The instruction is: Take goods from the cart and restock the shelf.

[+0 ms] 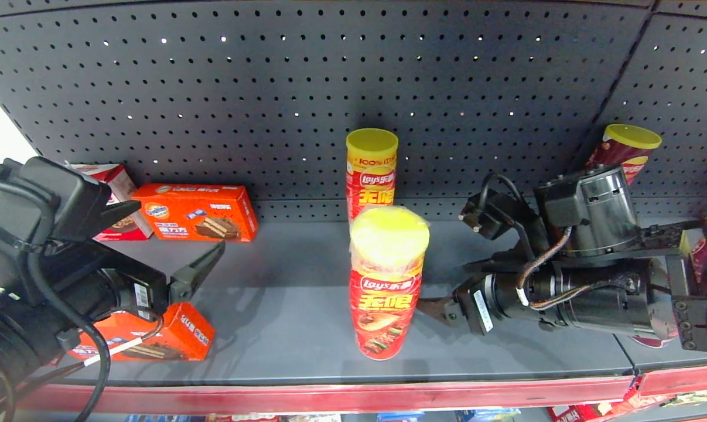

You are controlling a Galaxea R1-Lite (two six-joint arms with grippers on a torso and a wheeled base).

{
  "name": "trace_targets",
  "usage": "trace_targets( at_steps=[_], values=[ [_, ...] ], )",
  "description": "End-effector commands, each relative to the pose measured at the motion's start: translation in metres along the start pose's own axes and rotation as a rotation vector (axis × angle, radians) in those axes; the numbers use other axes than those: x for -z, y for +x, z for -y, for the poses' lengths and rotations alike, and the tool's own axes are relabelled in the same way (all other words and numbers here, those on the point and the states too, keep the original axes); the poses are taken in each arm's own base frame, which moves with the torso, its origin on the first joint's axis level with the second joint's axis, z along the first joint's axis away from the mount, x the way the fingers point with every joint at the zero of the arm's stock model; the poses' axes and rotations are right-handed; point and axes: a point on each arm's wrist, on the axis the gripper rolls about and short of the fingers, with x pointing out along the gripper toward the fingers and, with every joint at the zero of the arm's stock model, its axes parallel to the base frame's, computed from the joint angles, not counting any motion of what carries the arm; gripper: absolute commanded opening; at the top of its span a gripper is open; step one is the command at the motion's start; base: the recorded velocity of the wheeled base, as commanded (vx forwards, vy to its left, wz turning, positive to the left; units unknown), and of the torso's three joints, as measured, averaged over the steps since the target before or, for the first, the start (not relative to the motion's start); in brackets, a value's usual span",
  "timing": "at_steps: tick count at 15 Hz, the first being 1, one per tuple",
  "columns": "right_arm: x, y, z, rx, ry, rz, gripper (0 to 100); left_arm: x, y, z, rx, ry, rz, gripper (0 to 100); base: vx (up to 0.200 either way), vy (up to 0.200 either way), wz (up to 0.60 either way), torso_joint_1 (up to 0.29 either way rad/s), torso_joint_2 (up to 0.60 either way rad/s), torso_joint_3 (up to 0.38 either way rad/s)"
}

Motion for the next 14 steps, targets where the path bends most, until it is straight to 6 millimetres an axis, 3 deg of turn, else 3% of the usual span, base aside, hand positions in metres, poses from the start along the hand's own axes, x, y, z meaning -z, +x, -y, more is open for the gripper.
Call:
trace_targets(
  at_steps=[1,10,14],
  values=[
    [-0.001,0.001,0.000,-0.001,0.000,0.002,100,0.000,0.000,0.000,0.001,0.001,-0.001,100,0.000,0.000,0.00,0.000,0.00,0.000],
    [-0.004,0.001,-0.002,-0.003,-0.001,0.013,100,0.000,0.000,0.000,0.001,-0.001,-0.001,100,0.000,0.000,0.00,0.000,0.00,0.000],
    [-0.016,-0.041,0.007,0.039,0.019,0.125,100,-0.004,-0.011,-0.003,-0.008,-0.014,0.026,100,0.000,0.000,0.00,0.000,0.00,0.000]
  ],
)
